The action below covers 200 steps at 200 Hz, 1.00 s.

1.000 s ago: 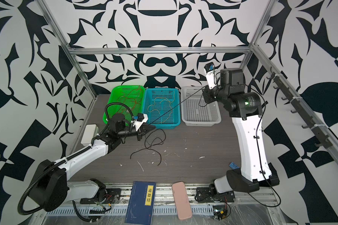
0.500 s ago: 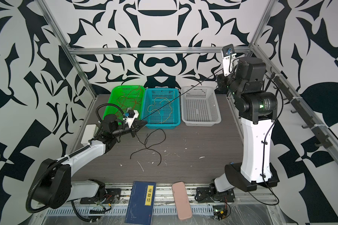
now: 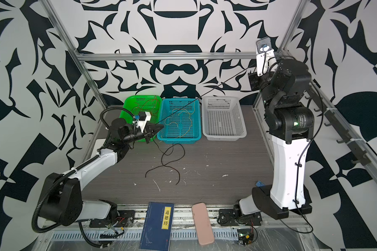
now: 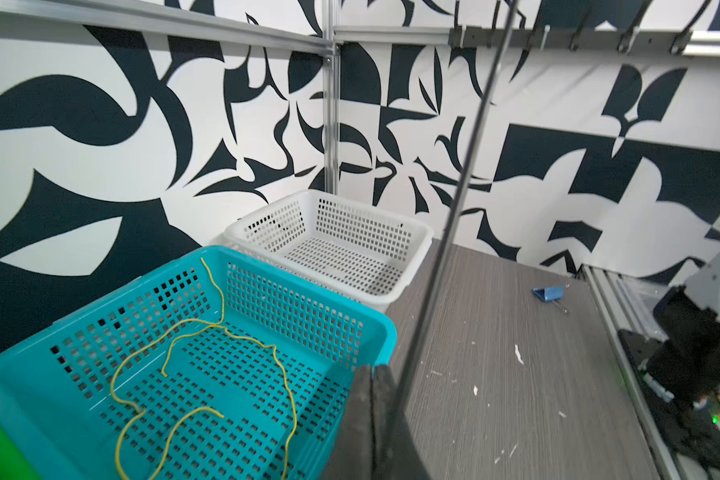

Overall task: Untangle and sort cables by color
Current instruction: Place the cable into the container.

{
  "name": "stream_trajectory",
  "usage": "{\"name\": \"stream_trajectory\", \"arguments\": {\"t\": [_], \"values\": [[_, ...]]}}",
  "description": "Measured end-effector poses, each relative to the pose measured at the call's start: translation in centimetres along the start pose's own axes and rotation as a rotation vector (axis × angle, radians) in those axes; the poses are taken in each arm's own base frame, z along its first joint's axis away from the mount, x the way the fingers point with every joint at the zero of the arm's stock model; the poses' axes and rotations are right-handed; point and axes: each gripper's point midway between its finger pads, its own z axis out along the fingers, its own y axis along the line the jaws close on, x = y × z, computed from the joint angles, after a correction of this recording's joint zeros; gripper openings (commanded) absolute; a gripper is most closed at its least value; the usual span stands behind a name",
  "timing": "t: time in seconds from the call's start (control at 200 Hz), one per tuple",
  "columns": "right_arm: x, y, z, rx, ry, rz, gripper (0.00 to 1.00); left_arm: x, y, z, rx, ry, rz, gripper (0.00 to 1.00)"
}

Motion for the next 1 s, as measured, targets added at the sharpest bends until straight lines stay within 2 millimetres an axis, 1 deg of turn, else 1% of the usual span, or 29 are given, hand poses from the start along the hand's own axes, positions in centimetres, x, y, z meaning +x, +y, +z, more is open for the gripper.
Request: {"name": "stream_trajectory", "arguments": {"t": [0.055, 0.11, 0.16, 0.205, 0.27, 0.34, 0.4, 0.47, 0.545, 0.605, 0.68, 0.745, 0.76, 0.855, 0.94, 1.0], "values": [[0.0, -1.1, -0.7, 0.042, -0.014, 0.045, 0.00, -2.3, 0.7, 0.5, 0.002, -0.011, -0.019, 0.00], [0.0, -2.4, -1.6, 0.091, -0.027, 0.091, 0.00, -5.1, 1.2, 1.3, 0.012, -0.024, -0.031, 0.00], [0.2, -3.2, -2.2, 0.128, -0.042, 0.138, 0.00, -7.7, 1.6, 2.5, 0.028, -0.036, -0.034, 0.00], [0.7, -3.5, -2.5, 0.143, -0.047, 0.173, 0.00, -10.2, 1.9, 3.6, 0.044, -0.053, -0.033, 0.00], [2.3, -2.8, -2.3, 0.137, -0.022, 0.211, 0.00, -13.1, 2.0, 5.4, 0.082, -0.076, -0.035, 0.00], [4.3, -1.6, -1.7, 0.109, 0.020, 0.242, 0.00, -16.2, 1.8, 8.2, 0.148, -0.110, -0.039, 0.00], [6.1, -0.1, -0.6, 0.071, 0.065, 0.262, 0.00, -17.8, 1.6, 10.7, 0.210, -0.133, -0.061, 0.00], [9.0, 2.0, 1.3, 0.024, 0.140, 0.273, 0.00, -18.6, 1.8, 13.7, 0.267, -0.154, -0.097, 0.00], [12.4, 4.7, 3.3, -0.036, 0.227, 0.286, 0.00, -18.3, 2.6, 16.9, 0.305, -0.176, -0.135, 0.00], [16.1, 7.4, 5.3, -0.093, 0.323, 0.293, 0.00, -17.2, 3.3, 19.2, 0.310, -0.185, -0.169, 0.00], [20.8, 10.6, 7.2, -0.153, 0.442, 0.303, 0.00, -14.8, 4.6, 21.7, 0.282, -0.188, -0.220, 0.00], [23.9, 12.8, 8.3, -0.195, 0.526, 0.313, 0.00, -12.0, 5.8, 23.6, 0.238, -0.167, -0.271, 0.00], [24.6, 13.3, 8.6, -0.203, 0.543, 0.315, 0.00, -11.0, 6.1, 24.2, 0.222, -0.158, -0.284, 0.00], [27.4, 15.3, 9.7, -0.238, 0.614, 0.329, 0.00, -7.0, 6.8, 26.2, 0.151, -0.111, -0.328, 0.00], [29.4, 16.6, 10.5, -0.256, 0.658, 0.338, 0.00, -5.0, 7.1, 27.6, 0.102, -0.102, -0.315, 0.00], [30.7, 17.4, 11.1, -0.260, 0.682, 0.342, 0.00, -4.1, 6.8, 28.7, 0.083, -0.107, -0.293, 0.00]]}}
